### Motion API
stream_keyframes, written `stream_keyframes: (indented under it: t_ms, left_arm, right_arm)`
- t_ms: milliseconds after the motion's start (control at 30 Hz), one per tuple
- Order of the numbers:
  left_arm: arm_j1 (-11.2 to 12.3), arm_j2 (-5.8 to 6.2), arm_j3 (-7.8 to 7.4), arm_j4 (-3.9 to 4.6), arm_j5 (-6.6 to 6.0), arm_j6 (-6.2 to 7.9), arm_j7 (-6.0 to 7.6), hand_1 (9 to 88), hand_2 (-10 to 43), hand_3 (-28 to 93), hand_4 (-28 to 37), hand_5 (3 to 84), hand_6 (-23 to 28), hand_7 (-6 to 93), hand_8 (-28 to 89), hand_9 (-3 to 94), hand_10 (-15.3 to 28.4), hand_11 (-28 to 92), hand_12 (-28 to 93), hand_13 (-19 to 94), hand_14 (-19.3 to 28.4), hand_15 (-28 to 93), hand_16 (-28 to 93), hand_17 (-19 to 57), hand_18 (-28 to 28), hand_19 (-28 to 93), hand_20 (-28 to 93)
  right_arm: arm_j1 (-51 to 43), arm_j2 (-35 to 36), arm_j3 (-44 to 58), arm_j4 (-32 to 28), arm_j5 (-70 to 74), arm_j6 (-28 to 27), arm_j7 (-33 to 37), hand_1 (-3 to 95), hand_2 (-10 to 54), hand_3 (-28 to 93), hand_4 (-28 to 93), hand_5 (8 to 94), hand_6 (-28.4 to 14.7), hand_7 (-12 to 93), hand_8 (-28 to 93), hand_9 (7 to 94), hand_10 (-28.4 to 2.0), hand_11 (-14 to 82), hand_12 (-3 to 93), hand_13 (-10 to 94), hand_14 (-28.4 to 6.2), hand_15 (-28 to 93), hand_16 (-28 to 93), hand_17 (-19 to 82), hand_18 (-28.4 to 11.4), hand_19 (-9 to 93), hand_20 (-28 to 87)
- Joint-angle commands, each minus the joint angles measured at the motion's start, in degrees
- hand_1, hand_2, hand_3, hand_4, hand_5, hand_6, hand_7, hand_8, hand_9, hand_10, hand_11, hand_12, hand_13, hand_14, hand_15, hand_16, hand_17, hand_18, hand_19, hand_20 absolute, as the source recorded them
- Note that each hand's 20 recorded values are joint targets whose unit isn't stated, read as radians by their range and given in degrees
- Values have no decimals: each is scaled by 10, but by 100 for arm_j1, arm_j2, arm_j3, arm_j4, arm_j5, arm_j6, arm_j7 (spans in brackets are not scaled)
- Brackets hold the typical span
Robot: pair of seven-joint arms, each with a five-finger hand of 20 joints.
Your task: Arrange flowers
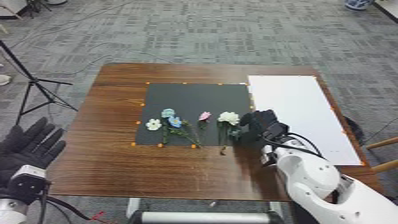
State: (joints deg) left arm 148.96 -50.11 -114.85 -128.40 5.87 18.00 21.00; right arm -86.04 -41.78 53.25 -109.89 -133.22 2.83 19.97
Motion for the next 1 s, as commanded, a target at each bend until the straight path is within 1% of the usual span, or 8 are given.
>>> stream_keyframes:
  t_ms: [33,167,233,333,500,633,767,1000]
  left_arm:
    - [120,-53,-79,-52,-34,-41,47,259,116,707,-264,381,74,91,-71,309,129,135,140,220,134,216,7,-30,114,161,123]
    - [26,-51,-130,-10,7,-134,-56,245,113,710,-272,378,74,84,-70,306,131,126,139,219,134,211,8,-30,114,155,122]
    - [-46,-48,-202,23,58,-204,-92,241,114,708,-277,377,73,80,-68,306,130,120,139,218,131,200,6,-30,114,152,122]
    - [-193,-26,-342,81,441,-261,-332,225,120,700,-281,365,70,59,-67,297,124,95,130,197,113,140,-3,-31,113,141,118]
    - [-404,-1,-478,152,915,-300,-567,215,121,696,-282,341,61,42,-60,275,116,64,126,169,101,81,-3,-33,109,126,114]
    - [-476,6,-559,197,1225,-387,-681,213,120,693,-283,329,57,30,-58,262,112,49,128,158,98,56,7,-35,107,119,113]
    - [-567,-17,-540,250,1300,-507,-701,213,119,688,-283,319,52,25,-55,253,111,28,131,150,94,32,15,-36,105,111,112]
    - [-645,-119,-522,285,1372,-672,-734,213,116,685,-283,312,51,16,-52,241,107,5,138,132,90,2,23,-39,98,93,110]
  right_arm:
    - [-230,36,372,-241,-100,-34,-141,435,-95,780,-283,610,-17,174,-129,675,-128,226,189,613,-98,507,197,256,-224,707,290]
    - [-302,39,603,-303,42,338,5,415,-95,766,-283,602,-22,164,-128,664,-133,216,186,606,-102,500,190,253,-224,700,287]
    - [-254,-37,638,-115,396,1291,-16,357,-95,758,-276,590,-30,154,-122,649,-145,198,178,598,-113,482,177,255,-222,692,283]
    - [-428,-353,1309,-66,1667,1556,-553,262,-17,752,-241,561,-38,140,-114,606,-164,165,157,553,-134,439,141,244,-215,636,245]
    - [-665,-971,2360,70,5130,1051,-1906,185,87,745,-260,488,-50,137,-112,479,-189,124,135,394,-167,397,95,189,-191,498,174]
    - [-767,-1405,2821,208,7791,342,-2392,155,114,748,-270,484,-50,139,-113,470,-193,121,135,372,-170,381,87,170,-195,457,166]
    - [-905,-1820,3281,365,9080,-551,-2315,98,122,731,-272,420,-53,98,-95,397,-199,75,130,290,-176,309,86,136,-199,392,170]
    - [-1203,-2481,4014,415,9205,-1589,-2307,75,109,717,-256,374,-67,38,-82,346,-198,33,118,237,-167,223,89,121,-187,295,166]
